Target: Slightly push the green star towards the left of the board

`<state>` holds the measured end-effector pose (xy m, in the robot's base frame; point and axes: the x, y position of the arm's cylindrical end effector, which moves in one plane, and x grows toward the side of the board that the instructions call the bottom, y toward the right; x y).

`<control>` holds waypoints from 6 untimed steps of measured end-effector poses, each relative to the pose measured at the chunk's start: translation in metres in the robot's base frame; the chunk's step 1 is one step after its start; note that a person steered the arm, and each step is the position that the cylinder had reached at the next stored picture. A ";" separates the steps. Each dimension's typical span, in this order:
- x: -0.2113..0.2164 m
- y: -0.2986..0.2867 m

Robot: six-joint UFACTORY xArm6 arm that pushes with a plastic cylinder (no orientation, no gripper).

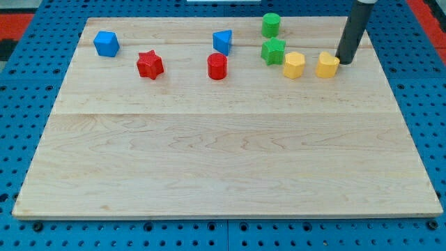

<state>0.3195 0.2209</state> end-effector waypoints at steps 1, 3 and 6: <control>0.024 0.000; 0.031 0.024; -0.054 -0.015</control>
<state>0.2657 0.2057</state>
